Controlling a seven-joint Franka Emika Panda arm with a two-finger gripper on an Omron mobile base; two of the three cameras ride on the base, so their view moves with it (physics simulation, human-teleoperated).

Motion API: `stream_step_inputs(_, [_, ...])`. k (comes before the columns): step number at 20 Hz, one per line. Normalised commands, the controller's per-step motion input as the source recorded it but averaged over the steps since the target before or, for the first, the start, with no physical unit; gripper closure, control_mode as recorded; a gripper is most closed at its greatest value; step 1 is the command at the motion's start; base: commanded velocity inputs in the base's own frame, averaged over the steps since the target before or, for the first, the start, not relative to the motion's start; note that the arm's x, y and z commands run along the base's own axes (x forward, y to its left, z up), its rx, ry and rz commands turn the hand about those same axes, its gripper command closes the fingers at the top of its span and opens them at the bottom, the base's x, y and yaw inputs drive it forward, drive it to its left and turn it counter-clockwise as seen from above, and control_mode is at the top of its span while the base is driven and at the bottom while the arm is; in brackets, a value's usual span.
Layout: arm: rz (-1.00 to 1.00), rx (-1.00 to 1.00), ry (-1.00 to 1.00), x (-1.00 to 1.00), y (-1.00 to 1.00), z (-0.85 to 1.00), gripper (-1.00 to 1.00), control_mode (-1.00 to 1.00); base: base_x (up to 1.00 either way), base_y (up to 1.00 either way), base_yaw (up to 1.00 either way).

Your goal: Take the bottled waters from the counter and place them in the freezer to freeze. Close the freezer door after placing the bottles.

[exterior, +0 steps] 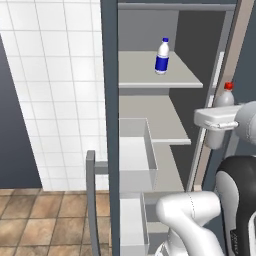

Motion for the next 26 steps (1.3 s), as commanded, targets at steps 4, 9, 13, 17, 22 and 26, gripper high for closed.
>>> stream_step_inputs(4, [0.0,-0.02,0.01,0.36,0.15,0.02,1.0,-1.0,0.0,0.0,0.0])
stream_step_inputs(9, [0.0,0.0,0.02,0.47,0.0,0.2,1.0,-1.0,0.0,0.0,0.0])
stream_step_inputs(13, [0.01,0.0,0.0,0.46,0.0,0.25,1.0,-1.0,0.0,0.0,0.0])
stream_step_inputs(17, [0.05,0.0,0.0,0.45,0.0,0.04,1.0,-1.0,0.0,0.0,0.0])
stream_step_inputs(22, [0.02,-0.01,0.0,0.3,0.12,0.0,1.0,-1.0,0.0,0.0,0.0])
stream_step_inputs(26, [0.0,0.0,0.0,0.32,0.13,0.0,1.0,-1.0,0.0,0.0,0.0])
